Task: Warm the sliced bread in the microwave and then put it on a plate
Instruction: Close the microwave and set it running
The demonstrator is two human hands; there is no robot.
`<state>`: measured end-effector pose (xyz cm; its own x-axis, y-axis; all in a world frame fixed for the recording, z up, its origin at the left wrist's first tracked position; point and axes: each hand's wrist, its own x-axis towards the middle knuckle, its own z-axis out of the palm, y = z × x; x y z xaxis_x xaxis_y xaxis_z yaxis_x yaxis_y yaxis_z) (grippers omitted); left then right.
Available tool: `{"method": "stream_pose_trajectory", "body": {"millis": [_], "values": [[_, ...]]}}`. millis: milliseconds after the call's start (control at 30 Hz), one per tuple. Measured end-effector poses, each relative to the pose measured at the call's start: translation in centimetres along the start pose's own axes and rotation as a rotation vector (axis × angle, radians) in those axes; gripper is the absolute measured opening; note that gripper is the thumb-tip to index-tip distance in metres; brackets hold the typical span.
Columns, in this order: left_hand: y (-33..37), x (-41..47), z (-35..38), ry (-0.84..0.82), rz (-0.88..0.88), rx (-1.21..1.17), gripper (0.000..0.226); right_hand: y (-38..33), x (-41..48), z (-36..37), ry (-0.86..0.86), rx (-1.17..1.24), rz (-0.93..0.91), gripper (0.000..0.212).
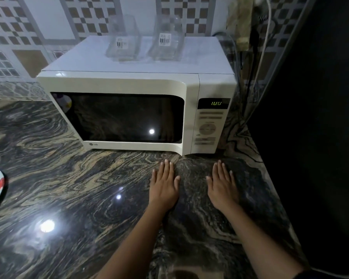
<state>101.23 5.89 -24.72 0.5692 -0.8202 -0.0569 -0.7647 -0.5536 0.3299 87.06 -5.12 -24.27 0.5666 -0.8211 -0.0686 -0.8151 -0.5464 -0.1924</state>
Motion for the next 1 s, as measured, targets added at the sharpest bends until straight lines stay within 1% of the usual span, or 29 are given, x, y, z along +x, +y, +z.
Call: {"method": "stream_pose_trajectory", "body": {"millis": [100, 367, 400, 500, 533, 600, 733, 867, 1000], "values": [[-0.18, -0.02, 0.40, 0.028, 0.007, 0.028, 0.056, 0.15, 0.04, 0.37, 0.024, -0.053, -0.006, 0.059], [-0.15, -0.35, 0.62, 0.060, 0.009, 0.007, 0.058, 0.44, 0.22, 0.78, 0.009, -0.063, -0.023, 0.059], [-0.14, -0.33, 0.60, 0.061, 0.008, 0.005, 0.058, 0.44, 0.22, 0.79, 0.015, -0.066, -0.024, 0.062], [-0.11, -0.31, 0.64, 0.064, 0.010, -0.002, 0.058, 0.39, 0.19, 0.86, 0.038, -0.064, -0.028, 0.083], [-0.12, -0.32, 0.66, 0.067, 0.012, 0.000, 0.059, 0.40, 0.17, 0.91, 0.042, -0.065, -0.030, 0.086], [-0.16, -0.34, 0.68, 0.071, 0.013, 0.005, 0.061, 0.40, 0.16, 0.93, 0.050, -0.056, -0.031, 0.087], [-0.28, -0.29, 0.74, 0.074, 0.013, 0.002, 0.059, 0.37, 0.13, 0.90, 0.043, -0.044, -0.028, 0.087], [-0.17, -0.24, 0.65, 0.070, 0.018, -0.003, 0.064, 0.42, 0.17, 0.90, 0.043, -0.033, -0.032, 0.087], [-0.20, -0.31, 0.59, 0.074, 0.015, -0.005, 0.063, 0.55, 0.18, 1.00, 0.046, -0.032, -0.034, 0.087]]}}
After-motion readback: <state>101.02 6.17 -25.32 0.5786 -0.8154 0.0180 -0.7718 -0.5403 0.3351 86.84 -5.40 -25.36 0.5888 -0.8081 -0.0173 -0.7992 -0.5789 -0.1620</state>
